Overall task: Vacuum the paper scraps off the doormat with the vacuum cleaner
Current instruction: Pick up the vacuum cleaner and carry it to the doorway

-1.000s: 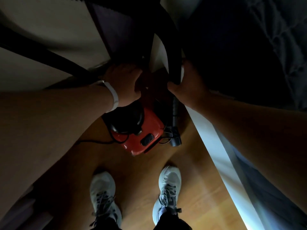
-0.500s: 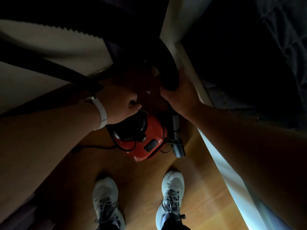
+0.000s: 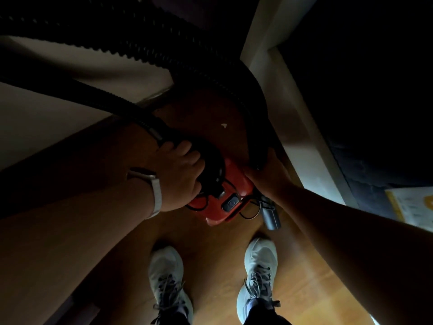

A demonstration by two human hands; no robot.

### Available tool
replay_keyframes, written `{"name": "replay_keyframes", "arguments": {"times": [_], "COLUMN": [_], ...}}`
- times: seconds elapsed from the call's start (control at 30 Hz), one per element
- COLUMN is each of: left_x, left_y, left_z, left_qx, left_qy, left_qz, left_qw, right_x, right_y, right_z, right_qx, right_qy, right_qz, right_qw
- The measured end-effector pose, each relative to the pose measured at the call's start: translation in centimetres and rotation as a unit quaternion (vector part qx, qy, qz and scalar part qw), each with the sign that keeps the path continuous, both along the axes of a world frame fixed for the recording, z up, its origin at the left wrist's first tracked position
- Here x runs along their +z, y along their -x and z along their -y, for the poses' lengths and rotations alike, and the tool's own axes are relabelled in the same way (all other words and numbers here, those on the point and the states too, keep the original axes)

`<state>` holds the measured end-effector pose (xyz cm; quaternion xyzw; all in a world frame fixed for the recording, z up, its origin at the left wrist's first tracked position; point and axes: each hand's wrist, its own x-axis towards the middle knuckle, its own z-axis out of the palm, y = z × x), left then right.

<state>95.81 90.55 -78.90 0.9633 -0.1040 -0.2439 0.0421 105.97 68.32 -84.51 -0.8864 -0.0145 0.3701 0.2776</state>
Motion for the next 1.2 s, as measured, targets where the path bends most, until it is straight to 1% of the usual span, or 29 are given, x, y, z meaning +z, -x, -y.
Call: {"name": "replay_keyframes", "arguments": {"times": [0.03,0.13,0.23,0.27,0.3,0.37,0.47,0.57,0.67,0.8,0.9,0.97,1.03,1.1,1.2], "left_x": [-0.6,-1.7,-2.8,-3.2,-3.5,-3.5,-3.2,-2.7,-1.7,1.1,4.3,6.8,9.8,12.8,17.6], "left_y": [0.2,-0.2,-1.0,-1.1,-1.3,-1.9,-2.8,-2.8,-1.9,-0.4,1.1,2.1,3.0,3.7,4.6], "left_z": [-0.1,-0.3,-0.6,-0.7,-0.8,-0.4,-0.1,0.0,0.4,0.6,0.3,0.2,0.3,0.4,0.7], "left_qx": [-0.01,-0.057,-0.072,-0.072,-0.074,-0.078,-0.059,-0.028,0.019,0.09,0.141,0.182,0.224,0.27,0.302], "left_qy": [0.006,0.009,0.03,0.04,0.055,0.071,0.06,0.063,0.067,0.065,0.056,0.062,0.072,0.093,0.125], "left_qz": [0.025,0.04,0.071,0.069,0.059,0.007,-0.048,-0.111,-0.13,-0.121,-0.122,-0.118,-0.11,-0.094,-0.066], "left_qw": [1.0,0.998,0.994,0.994,0.994,0.994,0.995,0.991,0.989,0.986,0.981,0.974,0.966,0.954,0.943], "right_x": [-0.3,-0.9,-1.2,-1.1,-1.0,-0.5,0.4,1.5,3.0,6.6,10.1,12.8,15.3,17.8,22.4], "right_y": [0.0,-0.6,-1.1,-1.1,-0.9,-0.6,-0.4,-0.6,-0.5,0.0,0.6,1.2,2.0,2.3,2.8], "right_z": [0.4,1.2,1.1,1.1,1.1,1.0,1.0,0.9,0.9,0.4,0.3,0.3,0.2,0.0,0.1], "right_qx": [-0.008,-0.027,-0.024,-0.028,-0.03,-0.032,-0.047,-0.046,-0.042,-0.022,-0.029,-0.023,-0.012,-0.005,-0.023], "right_qy": [0.009,0.016,-0.012,-0.02,-0.027,-0.046,-0.078,-0.075,-0.103,-0.163,-0.204,-0.193,-0.16,-0.134,-0.15], "right_qz": [-0.005,-0.01,0.028,0.033,0.037,0.037,0.03,0.036,0.034,0.045,0.029,0.011,-0.004,0.003,0.041], "right_qw": [1.0,0.999,0.999,0.999,0.999,0.998,0.995,0.995,0.993,0.985,0.978,0.981,0.987,0.991,0.988]}}
